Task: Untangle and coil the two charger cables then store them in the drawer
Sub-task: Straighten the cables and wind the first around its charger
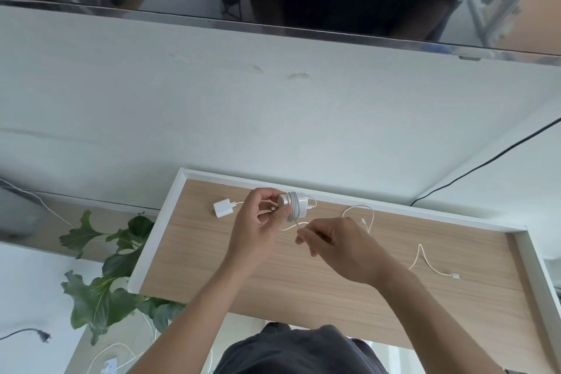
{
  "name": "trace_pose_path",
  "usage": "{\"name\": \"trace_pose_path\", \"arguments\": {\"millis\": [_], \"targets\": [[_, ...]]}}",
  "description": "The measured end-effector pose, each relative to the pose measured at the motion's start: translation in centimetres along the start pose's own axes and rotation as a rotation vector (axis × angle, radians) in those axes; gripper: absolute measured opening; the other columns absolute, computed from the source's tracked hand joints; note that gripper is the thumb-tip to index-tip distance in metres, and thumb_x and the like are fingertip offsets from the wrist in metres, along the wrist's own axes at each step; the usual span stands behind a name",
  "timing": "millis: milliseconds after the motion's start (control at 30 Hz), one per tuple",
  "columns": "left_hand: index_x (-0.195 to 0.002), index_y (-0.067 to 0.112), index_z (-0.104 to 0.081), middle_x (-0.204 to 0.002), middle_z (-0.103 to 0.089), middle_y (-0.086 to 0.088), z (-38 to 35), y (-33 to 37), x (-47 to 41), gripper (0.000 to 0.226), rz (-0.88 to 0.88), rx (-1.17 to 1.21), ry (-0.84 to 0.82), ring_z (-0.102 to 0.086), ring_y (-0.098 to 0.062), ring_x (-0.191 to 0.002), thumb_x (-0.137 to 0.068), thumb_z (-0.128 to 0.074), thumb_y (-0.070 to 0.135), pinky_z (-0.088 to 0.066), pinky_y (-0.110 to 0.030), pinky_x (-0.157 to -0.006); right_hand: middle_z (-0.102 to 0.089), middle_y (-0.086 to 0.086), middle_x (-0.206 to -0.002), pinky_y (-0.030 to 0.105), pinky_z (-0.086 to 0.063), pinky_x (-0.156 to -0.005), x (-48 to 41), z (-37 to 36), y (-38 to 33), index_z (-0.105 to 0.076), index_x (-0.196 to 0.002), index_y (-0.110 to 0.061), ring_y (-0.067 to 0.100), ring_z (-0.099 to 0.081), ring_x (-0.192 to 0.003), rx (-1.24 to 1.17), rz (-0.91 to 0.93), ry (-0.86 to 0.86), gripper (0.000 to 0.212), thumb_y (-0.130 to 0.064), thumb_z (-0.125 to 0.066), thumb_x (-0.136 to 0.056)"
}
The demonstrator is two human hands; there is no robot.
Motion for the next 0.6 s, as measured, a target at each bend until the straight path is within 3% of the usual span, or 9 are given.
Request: {"name": "trace_pose_path", "arguments": {"millis": [200, 333, 500, 600], "targets": [[-0.123, 0.022, -0.071, -0.118, -0.074, 0.011, 0.1, 1.7, 1.1, 0.026, -0.111, -0.073, -0.139, -0.072, -0.016, -0.109, -0.099, -0.082, 0.021, -0.062, -0.038, -0.1, -0.069, -0.018, -0.065, 0.015, -0.041, -0.055, 1.3, 3.6, -2.0, -0.079, -0.082, -0.029, 0.003, -0.053, -0.052, -0.042, 0.012, 0.108, 0.034, -0.05, -0.07, -0.106], [-0.122, 0.02, -0.072, -0.121, -0.072, 0.007, -0.3, 2.6, 1.9, 0.023, -0.169, -0.069, -0.277, -0.071, -0.022, -0.11, -0.101, -0.08, 0.023, -0.064, -0.041, -0.098, -0.065, -0.01, -0.06, 0.016, -0.034, -0.05, 1.3, 5.3, -2.1, -0.077, -0.077, -0.024, 0.006, -0.042, -0.049, -0.154, -0.011, 0.176, 0.035, -0.055, -0.084, -0.093], [-0.125, 0.018, -0.073, -0.12, -0.075, -0.003, -0.4, 3.1, 2.2, 0.025, -0.05, 0.062, -0.394, -0.07, -0.026, -0.112, -0.101, -0.079, 0.022, -0.058, -0.031, -0.099, -0.055, -0.011, -0.06, 0.022, -0.032, -0.055, 0.7, 5.8, -1.4, -0.074, -0.079, -0.023, 0.012, -0.04, -0.057, -0.268, -0.025, 0.156, 0.04, -0.061, -0.089, -0.082], [-0.126, 0.023, -0.075, -0.121, -0.075, -0.014, -0.2, 2.9, 2.2, 0.024, 0.001, 0.15, -0.438, -0.07, -0.032, -0.114, -0.102, -0.077, 0.026, -0.056, -0.041, -0.101, -0.051, -0.008, -0.064, 0.024, -0.032, -0.058, 0.3, 5.2, -0.9, -0.07, -0.081, -0.017, 0.012, -0.04, -0.06, -0.416, -0.043, 0.102, 0.042, -0.055, -0.089, -0.084]]}}
Point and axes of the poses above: each hand's wrist, its own x-axis away from the middle knuckle, its own z-axis out of the back of the hand, y = z × x, the point moved 3 cm from there along -x, towards the middle knuckle
